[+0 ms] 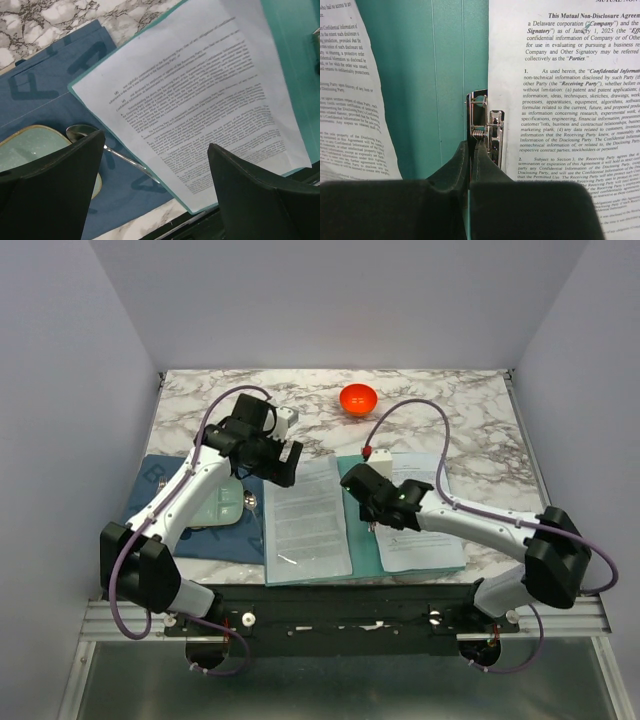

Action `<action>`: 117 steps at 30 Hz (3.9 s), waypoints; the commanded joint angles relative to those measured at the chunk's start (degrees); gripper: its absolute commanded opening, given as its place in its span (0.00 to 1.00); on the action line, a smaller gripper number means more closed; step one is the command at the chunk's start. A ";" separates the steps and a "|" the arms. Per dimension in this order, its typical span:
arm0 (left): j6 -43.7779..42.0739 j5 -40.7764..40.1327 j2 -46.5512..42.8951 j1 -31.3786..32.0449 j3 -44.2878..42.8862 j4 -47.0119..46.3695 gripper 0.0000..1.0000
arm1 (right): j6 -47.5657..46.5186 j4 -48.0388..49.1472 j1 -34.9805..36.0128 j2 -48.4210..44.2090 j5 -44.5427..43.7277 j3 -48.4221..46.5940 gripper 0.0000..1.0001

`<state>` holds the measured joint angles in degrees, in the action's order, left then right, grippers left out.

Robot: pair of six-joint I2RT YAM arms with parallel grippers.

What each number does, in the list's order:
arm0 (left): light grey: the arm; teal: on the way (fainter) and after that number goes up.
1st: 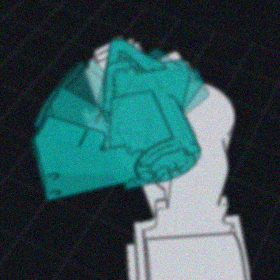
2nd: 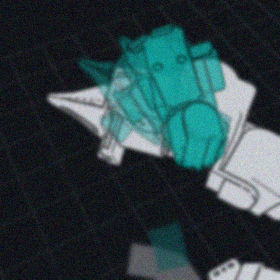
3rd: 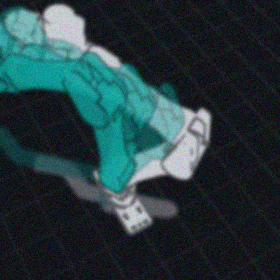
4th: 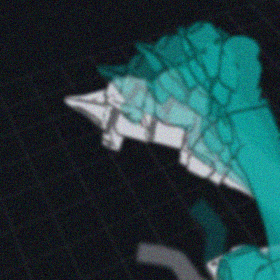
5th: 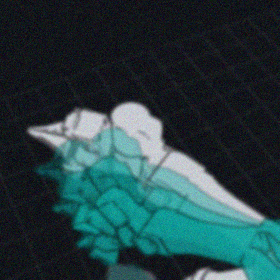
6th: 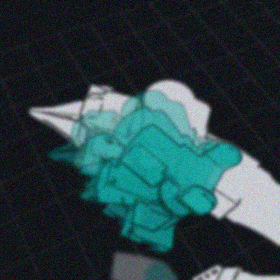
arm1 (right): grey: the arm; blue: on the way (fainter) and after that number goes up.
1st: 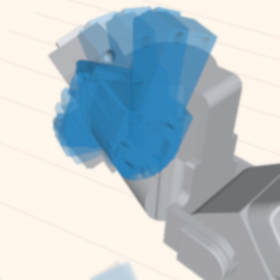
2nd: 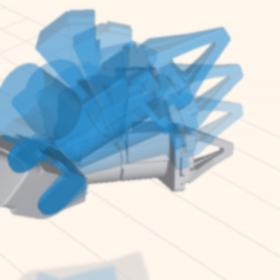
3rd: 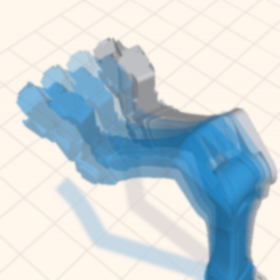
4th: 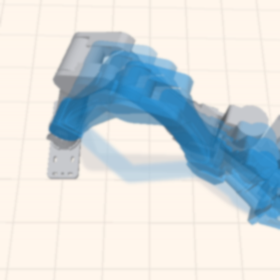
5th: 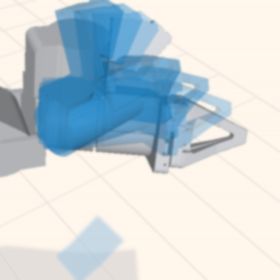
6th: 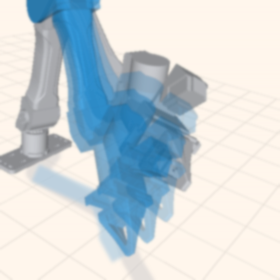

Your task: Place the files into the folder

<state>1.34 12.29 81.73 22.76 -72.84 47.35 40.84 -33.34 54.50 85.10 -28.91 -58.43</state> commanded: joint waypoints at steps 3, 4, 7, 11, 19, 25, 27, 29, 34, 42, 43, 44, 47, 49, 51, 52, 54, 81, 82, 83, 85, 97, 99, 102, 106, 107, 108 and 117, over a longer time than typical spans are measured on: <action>1.03 7.64 1.41 -5.96 -0.37 0.02 0.99 | 2.66 -1.20 -3.17 -6.69 -1.68 2.18 0.01; 1.29 8.61 1.67 -7.89 -0.55 -0.07 0.99 | 2.84 -0.94 -4.13 -7.31 -0.90 2.79 0.01; 1.38 12.92 2.29 -11.15 -0.46 -0.86 0.99 | 3.19 0.47 -6.15 -9.86 1.38 4.47 0.01; 0.24 19.25 2.55 -13.18 2.69 -3.66 0.99 | 3.11 1.61 -7.83 -11.71 4.02 5.35 0.01; -3.28 24.96 7.47 -13.89 7.53 -7.19 0.99 | 4.07 6.53 -10.99 -14.61 10.88 7.28 0.01; -2.75 29.62 10.02 -17.39 8.24 -10.52 0.99 | 4.69 7.94 -12.22 -15.75 13.08 8.51 0.01; -2.92 32.42 11.07 -17.75 7.71 -10.35 0.99 | 5.13 8.99 -12.49 -15.93 14.31 9.21 0.01; -3.01 33.67 11.87 -17.84 7.71 -10.44 0.99 | 5.39 9.61 -12.75 -15.84 15.02 9.57 0.01; -3.19 37.44 14.15 -17.93 8.41 -9.91 0.99 | 6.00 11.19 -13.28 -15.93 16.16 10.53 0.01; -4.68 36.84 15.30 -17.93 8.77 -8.77 0.99 | 7.06 13.30 -14.60 -17.25 19.15 11.33 0.01; -4.86 36.75 15.30 -17.93 8.85 -8.68 0.99 | 7.06 13.30 -14.86 -17.42 19.24 11.33 0.01; -5.03 37.01 15.30 -17.93 9.20 -8.77 0.99 | 7.15 13.30 -14.77 -17.51 19.24 11.33 0.01; -4.95 37.63 15.56 -17.93 9.73 -8.94 0.99 | 7.59 13.57 -14.95 -18.13 19.67 11.59 0.01; -5.12 37.54 16.09 -17.93 9.91 -8.77 0.99 | 7.76 13.92 -15.12 -18.56 19.94 11.68 0.01; -5.39 37.36 16.18 -17.93 10.17 -8.77 0.99 | 7.85 14.09 -15.13 -18.65 20.38 11.68 0.01; -5.39 37.80 16.09 -17.93 10.26 -8.77 0.99 | 7.85 14.18 -15.13 -18.74 20.38 11.68 0.01; -5.21 39.20 15.83 -17.93 10.61 -8.77 0.99 | 8.12 14.44 -15.12 -18.74 20.38 11.85 0.01; -6.27 47.30 8.88 -14.94 1.39 5.29 0.99 | 7.41 26.13 -15.13 1.19 26.88 15.63 0.35; -5.57 47.38 8.88 -14.77 0.95 5.38 0.99 | 7.41 26.57 -15.13 1.82 27.32 15.89 0.38; -5.30 47.47 8.97 -14.68 0.60 5.29 0.99 | 7.41 26.84 -15.13 2.52 27.93 16.07 0.44; -4.69 47.82 8.97 -14.50 -0.63 5.21 0.99 | 7.24 27.54 -15.13 4.02 28.64 16.51 0.48; 1.38 50.98 11.25 -6.78 -8.54 3.98 0.99 | 6.88 31.05 -15.39 7.00 34.09 16.51 0.49; 2.08 51.34 11.78 -4.85 -10.38 4.06 0.99 | 7.58 32.19 -15.48 8.67 35.66 15.90 0.49; 3.05 51.34 12.74 -3.26 -12.58 4.32 0.99 | 8.29 35.34 -15.39 9.90 38.38 15.28 0.49; 4.45 52.22 13.54 -2.20 -15.75 4.50 0.99 | 6.01 34.85 -15.48 8.95 41.82 11.34 0.50; 4.72 52.30 13.63 -2.20 -16.36 4.59 0.99 | 5.31 33.88 -15.65 8.07 41.74 10.37 0.51; 4.81 52.39 13.63 -2.20 -17.15 4.59 0.99 | 3.91 31.69 -16.00 7.11 42.52 8.79 0.55; 5.51 52.48 14.94 0.78 -19.00 4.24 0.99 | -3.31 15.60 -22.59 -5.90 38.67 7.45 0.67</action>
<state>4.27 62.85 95.13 21.19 -89.62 51.42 41.87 -8.36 34.65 85.69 11.94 -51.37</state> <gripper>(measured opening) 0.988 0.665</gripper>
